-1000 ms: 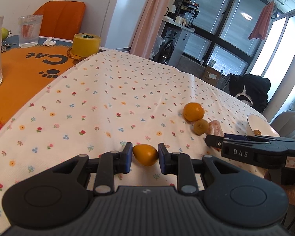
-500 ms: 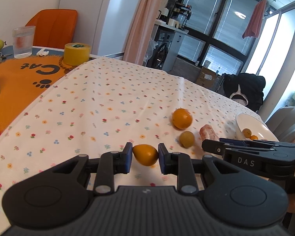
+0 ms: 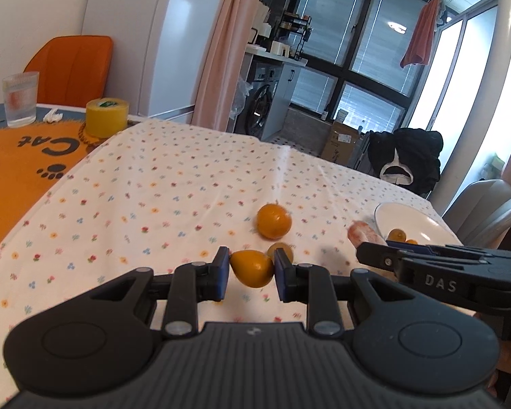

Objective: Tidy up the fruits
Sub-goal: 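Carry the pomelo segment and small orange over the white plate and open both tools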

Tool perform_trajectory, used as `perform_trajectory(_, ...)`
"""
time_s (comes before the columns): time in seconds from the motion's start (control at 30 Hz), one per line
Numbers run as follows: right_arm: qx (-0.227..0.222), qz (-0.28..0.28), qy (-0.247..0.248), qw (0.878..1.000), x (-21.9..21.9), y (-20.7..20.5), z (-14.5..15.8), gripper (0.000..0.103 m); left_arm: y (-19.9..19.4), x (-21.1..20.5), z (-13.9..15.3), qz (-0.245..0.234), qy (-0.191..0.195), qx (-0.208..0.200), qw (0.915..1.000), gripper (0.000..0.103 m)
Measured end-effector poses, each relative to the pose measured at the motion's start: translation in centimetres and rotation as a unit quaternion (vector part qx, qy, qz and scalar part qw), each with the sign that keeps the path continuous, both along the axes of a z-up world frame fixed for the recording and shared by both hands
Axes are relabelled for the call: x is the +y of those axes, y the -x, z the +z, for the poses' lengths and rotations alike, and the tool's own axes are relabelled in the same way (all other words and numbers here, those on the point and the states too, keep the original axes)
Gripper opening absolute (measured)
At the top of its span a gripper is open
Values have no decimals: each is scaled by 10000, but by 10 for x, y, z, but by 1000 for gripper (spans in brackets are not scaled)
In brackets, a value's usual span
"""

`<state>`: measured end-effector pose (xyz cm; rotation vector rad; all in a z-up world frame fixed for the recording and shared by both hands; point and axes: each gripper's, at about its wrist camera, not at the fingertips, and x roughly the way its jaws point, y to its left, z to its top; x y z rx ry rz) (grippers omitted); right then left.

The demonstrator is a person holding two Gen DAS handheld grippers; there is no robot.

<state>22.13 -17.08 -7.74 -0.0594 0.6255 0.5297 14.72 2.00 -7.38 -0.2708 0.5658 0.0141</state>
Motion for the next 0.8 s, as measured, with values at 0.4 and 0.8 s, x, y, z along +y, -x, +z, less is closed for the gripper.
perform_trajectory(0.4,-147,-436,-128,9989,-50,-4,8,33,-16,-31,17,-268,-148,-194,9993,26)
perform_trajectory(0.8,-167,-938,-250,9951,-101,-10,3,32,-34,-67,27,-603,-309,-312,9972,26)
